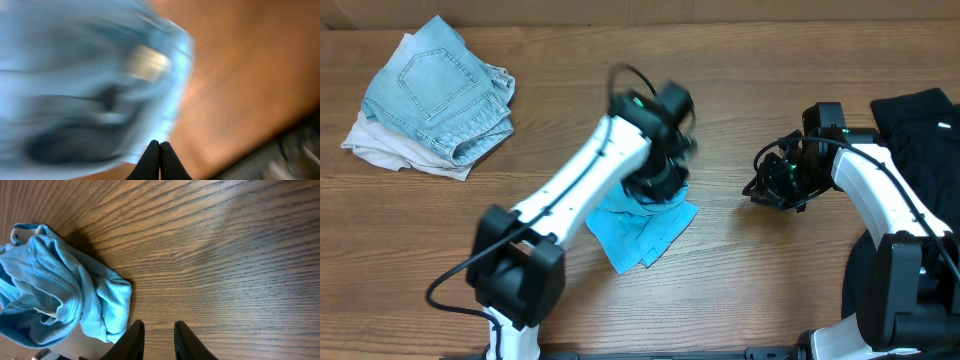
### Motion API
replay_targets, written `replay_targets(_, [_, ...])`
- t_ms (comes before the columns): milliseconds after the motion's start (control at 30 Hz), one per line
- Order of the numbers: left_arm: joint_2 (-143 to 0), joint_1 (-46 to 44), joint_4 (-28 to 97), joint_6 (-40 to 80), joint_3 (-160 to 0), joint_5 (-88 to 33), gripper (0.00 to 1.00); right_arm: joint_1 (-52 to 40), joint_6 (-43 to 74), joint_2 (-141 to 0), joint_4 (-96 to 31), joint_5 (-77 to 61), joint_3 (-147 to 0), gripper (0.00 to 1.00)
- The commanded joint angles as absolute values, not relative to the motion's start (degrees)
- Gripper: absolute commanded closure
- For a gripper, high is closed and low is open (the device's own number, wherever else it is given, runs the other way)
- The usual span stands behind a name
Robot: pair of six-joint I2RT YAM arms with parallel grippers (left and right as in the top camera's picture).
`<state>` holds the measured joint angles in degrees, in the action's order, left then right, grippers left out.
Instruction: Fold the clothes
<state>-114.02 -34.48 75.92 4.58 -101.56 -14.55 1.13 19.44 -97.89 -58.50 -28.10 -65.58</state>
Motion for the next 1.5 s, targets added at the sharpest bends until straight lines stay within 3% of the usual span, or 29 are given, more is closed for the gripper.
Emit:
replay_targets(0, [-113.40, -27.90, 75.96, 7.33, -105.54, -1.02, 0.91, 1.19, 19.00, -96.92, -58.37, -27.86, -66.57, 0.77])
replay_targets(200, [-114.37, -21.63, 73.71, 7.25, -99.48, -2.87, 0.92, 1.19, 19.00, -96.92, -58.37, -27.86, -66.57, 0.77])
replay_targets(467, [-114.39, -26.39, 70.83, -0.86, -87.26, -29.89, 0.96, 1.19, 19.03, -96.92, -57.36, -27.86, -66.57, 0.76])
replay_targets(633, [-114.08, -32.16, 81.76, -2.35, -87.05, -23.14, 0.96, 1.19, 19.00, -96.92, -57.49, -27.86, -66.57, 0.76])
replay_targets(800, [-113.12, -28.58, 86.98, 2.44, -94.30, -16.56, 0.96, 1.19, 19.03, -96.92, -57.34, -27.88, -66.57, 0.76])
replay_targets(833, [-112.97, -27.29, 87.07, 3.27, -96.29, -15.57, 0.92, 1.19, 19.00, -96.92, -57.36, -27.88, -66.57, 0.76])
replay_targets(867, [-112.71, -24.49, 85.89, 3.33, -99.96, -14.20, 0.75, 1.19, 19.03, -96.92, -57.39, -27.88, -66.57, 0.76])
replay_targets(933, [-112.71, -21.69, 82.83, 2.48, -101.84, -13.67, 0.53, 1.19, 19.00, -96.92, -57.41, -27.88, -66.57, 0.69])
replay_targets(1033, [-113.01, -19.09, 78.87, 2.33, -101.08, -14.57, 0.39, 1.19, 19.03, -96.92, -57.41, -27.88, -66.57, 0.65])
replay_targets(1467, [-113.14, -21.52, 65.32, 14.44, -85.84, -13.85, 0.47, 1.19, 19.05, -96.92, -57.39, -27.88, -66.57, 0.62])
